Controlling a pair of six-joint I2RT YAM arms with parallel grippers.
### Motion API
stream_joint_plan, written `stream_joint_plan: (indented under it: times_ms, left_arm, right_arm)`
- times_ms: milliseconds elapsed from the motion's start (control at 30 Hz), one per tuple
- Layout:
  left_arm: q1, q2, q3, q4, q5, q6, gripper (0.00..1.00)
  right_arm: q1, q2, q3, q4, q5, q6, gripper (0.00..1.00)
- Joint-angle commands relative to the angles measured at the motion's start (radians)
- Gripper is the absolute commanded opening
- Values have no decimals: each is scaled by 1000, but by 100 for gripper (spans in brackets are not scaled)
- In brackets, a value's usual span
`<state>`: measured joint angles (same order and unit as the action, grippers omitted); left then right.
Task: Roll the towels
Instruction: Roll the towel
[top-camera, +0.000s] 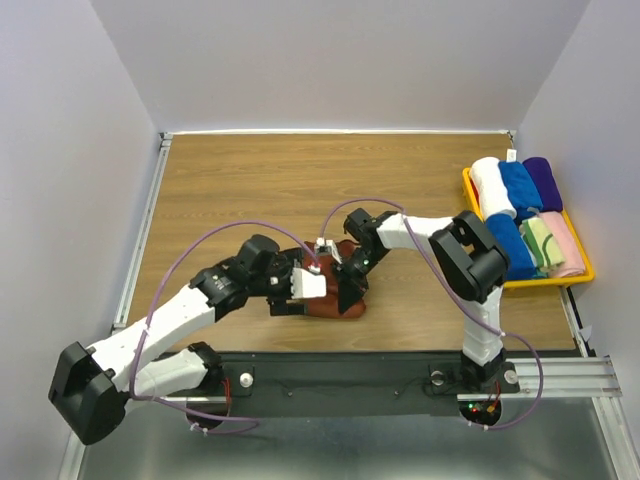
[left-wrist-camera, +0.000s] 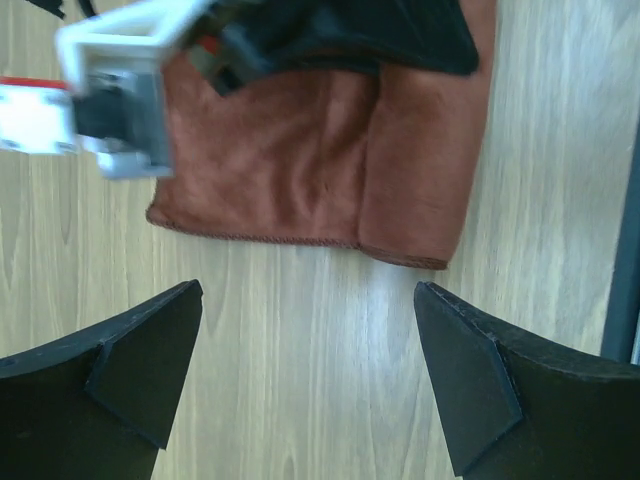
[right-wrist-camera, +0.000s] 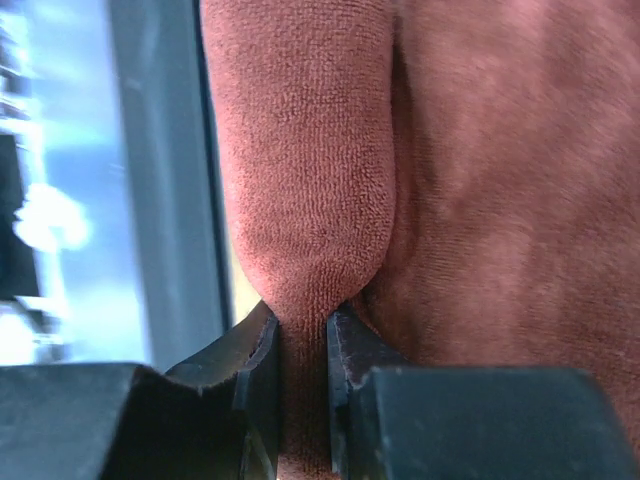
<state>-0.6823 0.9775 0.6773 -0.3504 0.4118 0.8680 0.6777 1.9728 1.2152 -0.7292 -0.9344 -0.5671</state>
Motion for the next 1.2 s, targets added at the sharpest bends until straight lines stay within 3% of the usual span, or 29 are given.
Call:
stream_joint_plan:
  times_ms: [0,33,167,533,733,767,900,1033,1167]
  left_arm:
    - [-127,-57,-39,125,-168,11,99]
    - [-204,-48,-51,128,-203,14,99]
    - [-342,15,-51,148,-258,-17,99]
    - [-411,253,-2,209,-326,-58,97]
    - [-411,319,-42,287,-361,-80,79]
    - [-411,332,-53,300,-361,-93,69]
    - [-411,362,-58,298,-347,-126,50]
    - [-413,375,-32,193,-283,-89,44]
    - [-369,411,44,36,-139,-78,33]
  right_arm:
    - [-30,118,55,-104,-72,32,4]
    - [-35,135,85,-120,-89,48,4]
    - [-41,205,141,-141,-124,102,8]
    - [-61,273,224,-185,-179,142,18]
    - [-66,282,231,-203,-185,131,24]
    - [-67,282,234,-203,-191,130,26]
    - [-72,282,245,-205,-190,134,29]
    - [-90,264,264,-205,-164,141,44]
    - [-130,227,323,-207,-107,171,60]
